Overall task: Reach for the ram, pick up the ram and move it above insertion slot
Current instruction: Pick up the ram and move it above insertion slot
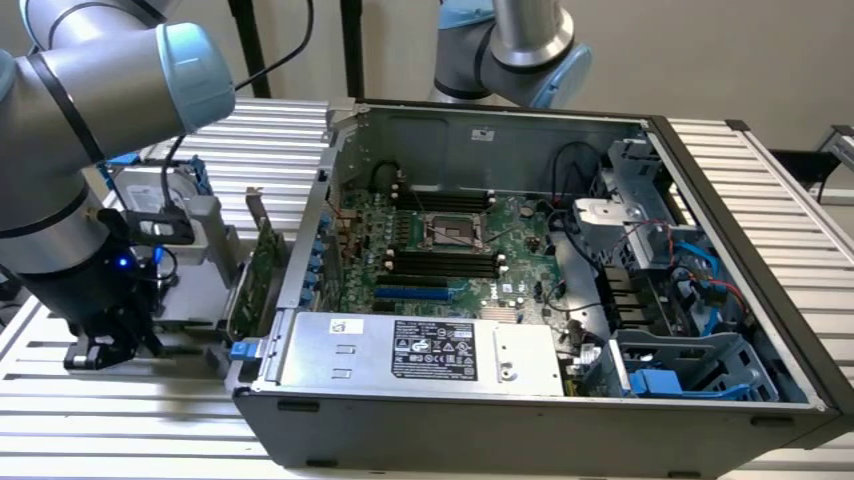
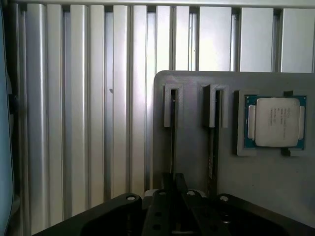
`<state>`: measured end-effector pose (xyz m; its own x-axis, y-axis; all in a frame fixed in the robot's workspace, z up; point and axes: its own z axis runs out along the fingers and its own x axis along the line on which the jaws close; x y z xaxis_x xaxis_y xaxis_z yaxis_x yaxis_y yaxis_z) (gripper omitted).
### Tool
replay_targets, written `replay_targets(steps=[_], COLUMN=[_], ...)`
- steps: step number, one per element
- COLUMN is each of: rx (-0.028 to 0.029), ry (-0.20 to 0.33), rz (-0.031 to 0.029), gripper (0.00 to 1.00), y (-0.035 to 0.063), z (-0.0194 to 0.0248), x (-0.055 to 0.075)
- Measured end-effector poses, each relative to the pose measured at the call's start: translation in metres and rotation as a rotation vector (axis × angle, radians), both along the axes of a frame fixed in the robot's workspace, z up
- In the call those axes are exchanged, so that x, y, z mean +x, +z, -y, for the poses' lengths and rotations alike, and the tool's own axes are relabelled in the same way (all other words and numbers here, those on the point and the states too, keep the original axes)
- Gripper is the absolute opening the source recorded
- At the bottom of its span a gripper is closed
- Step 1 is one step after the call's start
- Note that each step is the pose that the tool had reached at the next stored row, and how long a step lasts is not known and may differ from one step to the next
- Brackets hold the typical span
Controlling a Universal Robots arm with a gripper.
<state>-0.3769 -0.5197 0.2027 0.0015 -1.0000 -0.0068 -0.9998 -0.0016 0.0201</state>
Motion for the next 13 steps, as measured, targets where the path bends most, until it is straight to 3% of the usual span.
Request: replay_targets(steps=[4,13], rx=[-0.0018,-0.0021], ry=[0.000,0.000], rz=[-0.0005,-0.0030], gripper=[0.14,0.14], y=[0.0120,0.0527], z=[0.0000,0.0000], x=[0.000,0.003])
